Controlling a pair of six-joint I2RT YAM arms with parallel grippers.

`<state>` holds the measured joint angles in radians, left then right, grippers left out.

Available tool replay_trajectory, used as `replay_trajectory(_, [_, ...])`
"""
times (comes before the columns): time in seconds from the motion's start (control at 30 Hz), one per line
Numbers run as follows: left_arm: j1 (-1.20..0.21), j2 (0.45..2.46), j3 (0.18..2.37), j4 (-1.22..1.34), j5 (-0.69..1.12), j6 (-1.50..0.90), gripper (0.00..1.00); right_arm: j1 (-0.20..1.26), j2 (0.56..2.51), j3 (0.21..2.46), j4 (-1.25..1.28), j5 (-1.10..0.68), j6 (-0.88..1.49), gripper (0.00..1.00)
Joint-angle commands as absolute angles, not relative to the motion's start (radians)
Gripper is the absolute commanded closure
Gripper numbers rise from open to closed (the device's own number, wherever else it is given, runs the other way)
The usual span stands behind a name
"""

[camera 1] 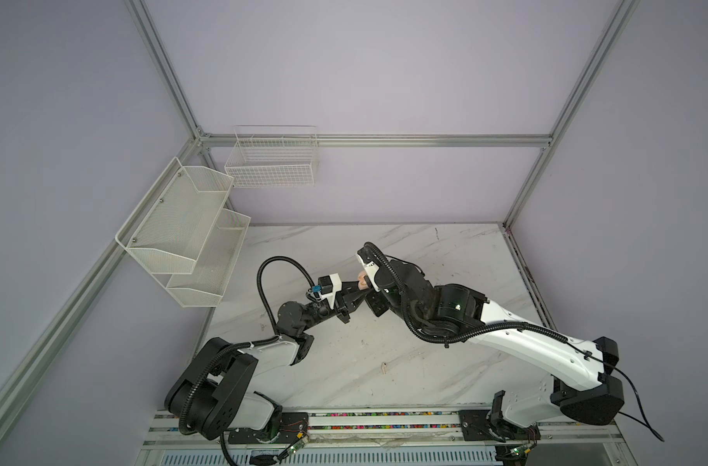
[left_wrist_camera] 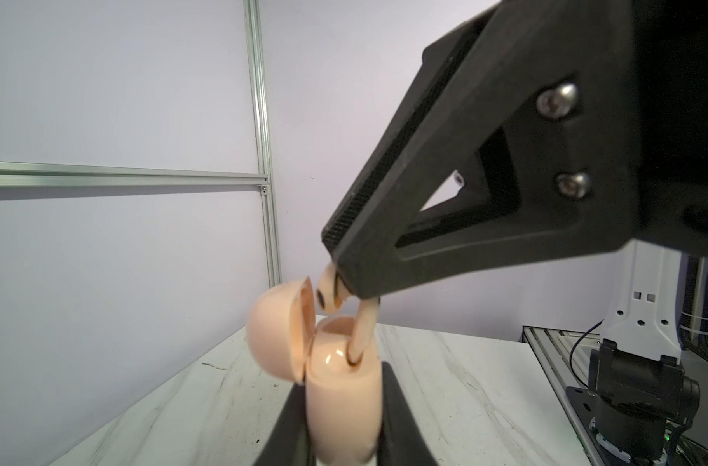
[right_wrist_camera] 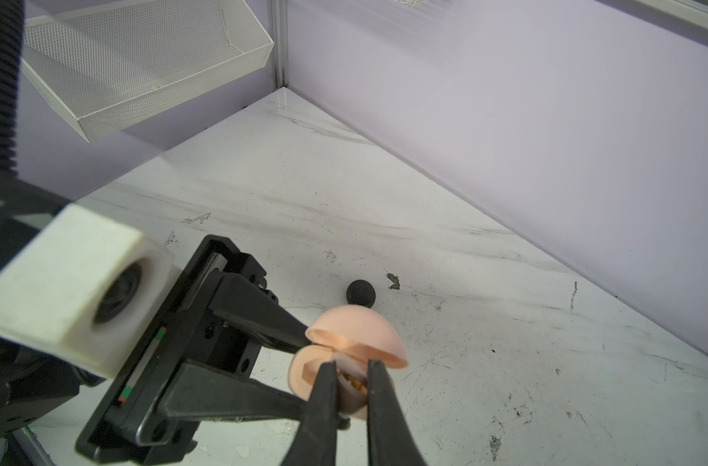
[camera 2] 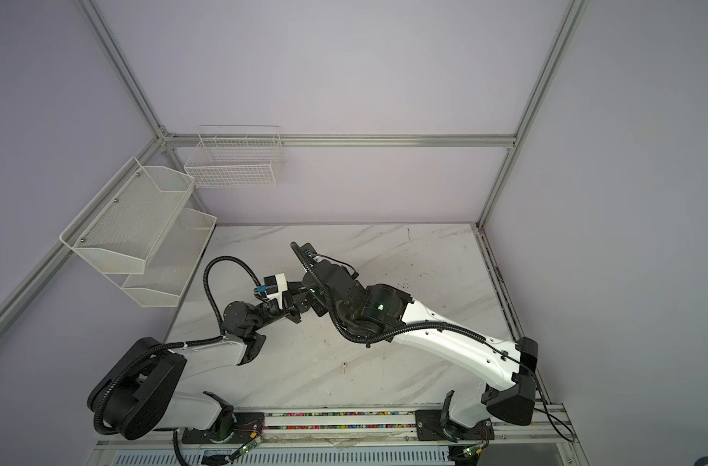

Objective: Insert wireless bluetooth earbuds into charging case
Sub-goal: Insert the wireless bluetooth earbud into the charging case.

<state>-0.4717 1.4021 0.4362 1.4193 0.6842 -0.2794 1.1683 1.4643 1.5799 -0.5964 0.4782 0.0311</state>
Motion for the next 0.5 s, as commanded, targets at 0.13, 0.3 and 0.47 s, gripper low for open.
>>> replay_trajectory(0.13, [-0.479,1.375,0.514,1.502,0.710,-0.299,1.00,1.176,1.468,1.572,-0.555,0.494,-0.003,0.89])
replay_trajectory(0.3, [-0.479,1.362,0.502,1.503,0.696,-0.289,1.00,1.180,1.466,1.556,-0.564,0.463,0.005,0.88])
replay_trajectory(0.47, [-0.479,1.360,0.505,1.502,0.694,-0.287,1.00,1.180,1.470,1.546,-0.572,0.449,0.009,0.85])
